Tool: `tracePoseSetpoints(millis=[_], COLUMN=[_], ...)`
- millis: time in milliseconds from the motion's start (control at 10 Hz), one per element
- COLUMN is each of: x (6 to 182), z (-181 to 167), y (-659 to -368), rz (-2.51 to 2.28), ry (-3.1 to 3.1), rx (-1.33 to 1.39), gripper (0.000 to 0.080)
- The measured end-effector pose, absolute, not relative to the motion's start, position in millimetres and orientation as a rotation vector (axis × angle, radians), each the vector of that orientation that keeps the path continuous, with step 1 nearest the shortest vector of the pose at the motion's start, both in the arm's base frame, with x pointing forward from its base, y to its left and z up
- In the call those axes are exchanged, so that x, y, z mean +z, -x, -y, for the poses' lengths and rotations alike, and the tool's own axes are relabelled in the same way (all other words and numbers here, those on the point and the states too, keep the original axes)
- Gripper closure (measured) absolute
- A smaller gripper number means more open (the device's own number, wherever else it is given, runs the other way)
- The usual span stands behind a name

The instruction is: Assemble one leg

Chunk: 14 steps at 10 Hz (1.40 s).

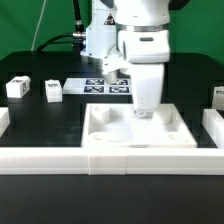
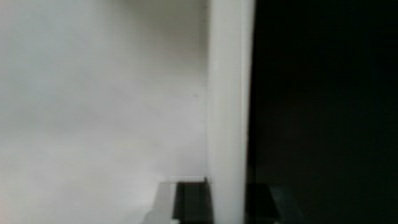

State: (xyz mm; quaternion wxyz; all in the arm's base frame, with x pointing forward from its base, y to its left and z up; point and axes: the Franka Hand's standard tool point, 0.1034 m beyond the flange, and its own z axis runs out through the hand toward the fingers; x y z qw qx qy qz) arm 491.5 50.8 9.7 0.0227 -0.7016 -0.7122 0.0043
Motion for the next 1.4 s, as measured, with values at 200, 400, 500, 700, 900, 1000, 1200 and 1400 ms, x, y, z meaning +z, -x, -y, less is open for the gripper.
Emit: tracePoseSetpoints(millis=[200, 400, 500, 700, 900, 1000, 1200, 1400], x=[9.5, 9.7, 9.8, 9.7, 9.4, 9.3, 9.2, 9.1], z=[-65.0, -78.2, -82.0, -82.0, -81.6, -81.5, -81.4, -81.3], y=[-492.9, -496.9, -498.7, -498.6, -498.4, -498.3, -498.2, -498.1], rz=[2.229, 2.241, 2.221, 2.206, 2.205, 2.205, 2.204, 2.204], ry=[2.148, 2.137, 2.159, 2.174, 2.175, 2.175, 2.175, 2.175], rx=[-0.007, -0.018, -0.02, -0.019, -0.018, -0.018, -0.018, -0.017], gripper=[0.0738, 0.0738, 0.0738, 0.0738, 0.0495, 0.0495, 0.0204, 0.0161])
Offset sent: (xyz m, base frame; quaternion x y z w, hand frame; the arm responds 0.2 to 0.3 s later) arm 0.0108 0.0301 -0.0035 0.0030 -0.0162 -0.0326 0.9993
